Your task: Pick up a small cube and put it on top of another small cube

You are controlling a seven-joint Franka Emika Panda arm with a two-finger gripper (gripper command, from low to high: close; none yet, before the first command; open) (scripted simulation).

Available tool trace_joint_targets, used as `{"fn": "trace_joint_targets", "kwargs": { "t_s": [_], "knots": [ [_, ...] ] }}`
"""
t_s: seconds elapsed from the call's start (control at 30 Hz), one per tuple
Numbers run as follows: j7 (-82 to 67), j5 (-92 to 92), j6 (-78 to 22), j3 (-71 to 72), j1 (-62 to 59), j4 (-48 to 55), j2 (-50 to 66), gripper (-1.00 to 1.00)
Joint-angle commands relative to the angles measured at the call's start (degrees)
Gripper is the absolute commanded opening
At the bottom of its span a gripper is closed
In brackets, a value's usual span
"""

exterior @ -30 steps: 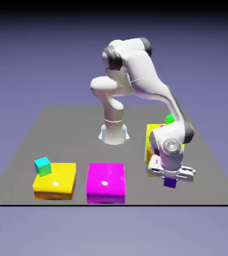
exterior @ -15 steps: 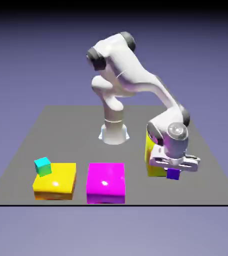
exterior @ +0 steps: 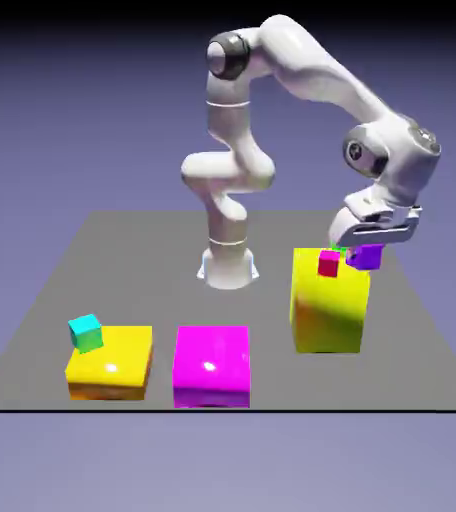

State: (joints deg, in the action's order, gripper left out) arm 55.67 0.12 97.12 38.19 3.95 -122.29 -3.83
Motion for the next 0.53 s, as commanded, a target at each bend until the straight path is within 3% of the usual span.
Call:
{"fn": "trace_joint_targets", "kwargs": {
  "t_s": [0.0,0.2,0.4,0.43,0.5],
  "knots": [
    [-2.16,1.2,-2.39,-0.3,0.79,-0.16,-2.09,-1.0],
    [-9.49,8.2,-12.05,-1.63,4.45,-0.14,-8.22,-1.0],
    [-10.24,9.42,-2.38,-0.96,5.15,-10.73,-9.25,-1.0],
    [-10.24,9.42,-2.38,-0.96,5.15,-10.73,-9.25,1.0],
    [-10.09,9.18,-4.28,-1.09,5.01,-8.66,-9.05,1.0]
  ]
}}
